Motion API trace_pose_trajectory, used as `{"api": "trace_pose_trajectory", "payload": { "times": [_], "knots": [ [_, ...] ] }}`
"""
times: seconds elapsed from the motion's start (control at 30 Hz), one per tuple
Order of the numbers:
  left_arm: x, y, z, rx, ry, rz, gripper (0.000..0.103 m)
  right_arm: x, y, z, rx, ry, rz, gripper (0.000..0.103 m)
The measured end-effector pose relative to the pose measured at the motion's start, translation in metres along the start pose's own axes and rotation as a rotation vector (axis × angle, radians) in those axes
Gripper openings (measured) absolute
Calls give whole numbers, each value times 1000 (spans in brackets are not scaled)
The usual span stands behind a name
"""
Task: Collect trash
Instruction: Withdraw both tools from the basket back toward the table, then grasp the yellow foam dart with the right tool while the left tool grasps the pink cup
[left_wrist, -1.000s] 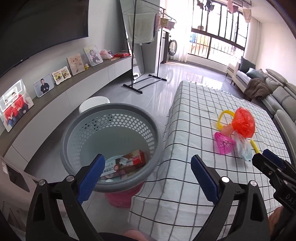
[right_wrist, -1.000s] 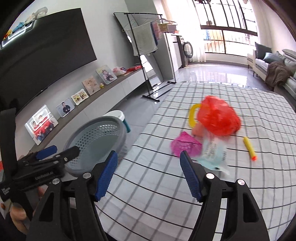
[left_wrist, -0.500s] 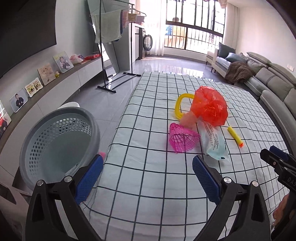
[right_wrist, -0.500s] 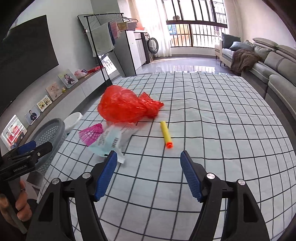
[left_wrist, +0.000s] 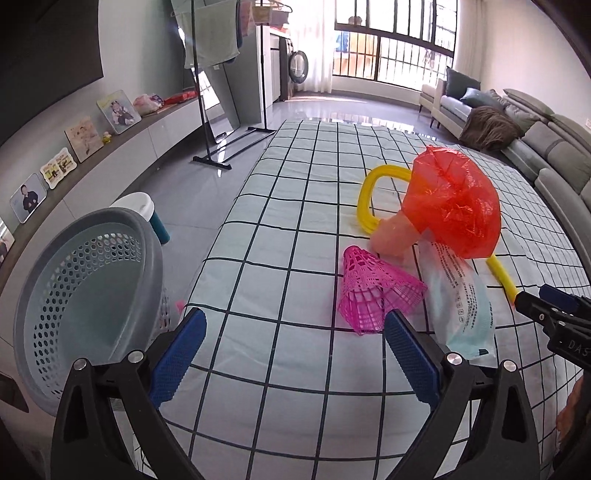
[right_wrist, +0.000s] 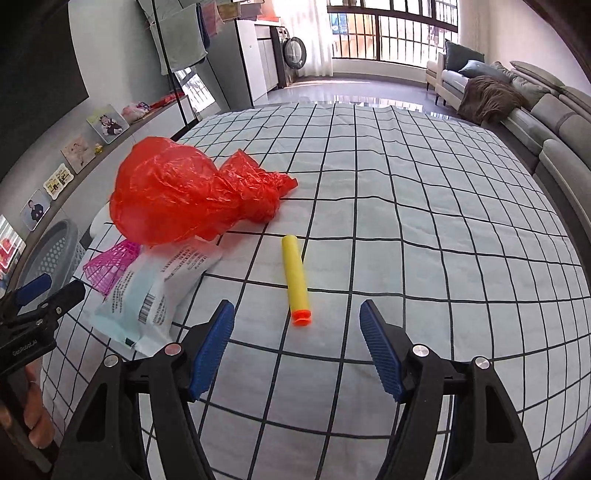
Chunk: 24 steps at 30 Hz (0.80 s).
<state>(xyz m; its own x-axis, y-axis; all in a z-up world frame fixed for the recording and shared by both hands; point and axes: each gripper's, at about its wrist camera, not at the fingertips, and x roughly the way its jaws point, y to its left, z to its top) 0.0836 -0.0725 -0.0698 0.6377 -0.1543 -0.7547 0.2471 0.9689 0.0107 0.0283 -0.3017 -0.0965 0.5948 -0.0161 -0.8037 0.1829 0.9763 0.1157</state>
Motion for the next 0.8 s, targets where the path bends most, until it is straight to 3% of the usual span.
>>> {"api": "trace_pose_trajectory", "payload": {
  "times": [0.13, 0.23, 0.5, 0.57, 0.7, 0.8],
  "knots": [
    [8, 0, 1, 1, 10, 0, 95, 12, 3, 6, -12, 21, -16, 66],
    [11, 1, 3, 0, 14, -3, 95, 20, 2, 9, -12, 35, -28, 56],
    [18, 1, 4, 0, 24, -4, 95, 28, 5, 14, -19, 30, -46, 45],
    [19, 2, 3, -2, 28, -3, 95, 28, 6, 15, -23, 27, -46, 39],
    [19, 4, 2, -5, 32, -2, 95, 28, 6, 15, -23, 22, -38, 12],
    [20, 8, 3, -8, 36, -2, 95, 25, 5, 12, -7, 13, -17, 12]
  ]
}}
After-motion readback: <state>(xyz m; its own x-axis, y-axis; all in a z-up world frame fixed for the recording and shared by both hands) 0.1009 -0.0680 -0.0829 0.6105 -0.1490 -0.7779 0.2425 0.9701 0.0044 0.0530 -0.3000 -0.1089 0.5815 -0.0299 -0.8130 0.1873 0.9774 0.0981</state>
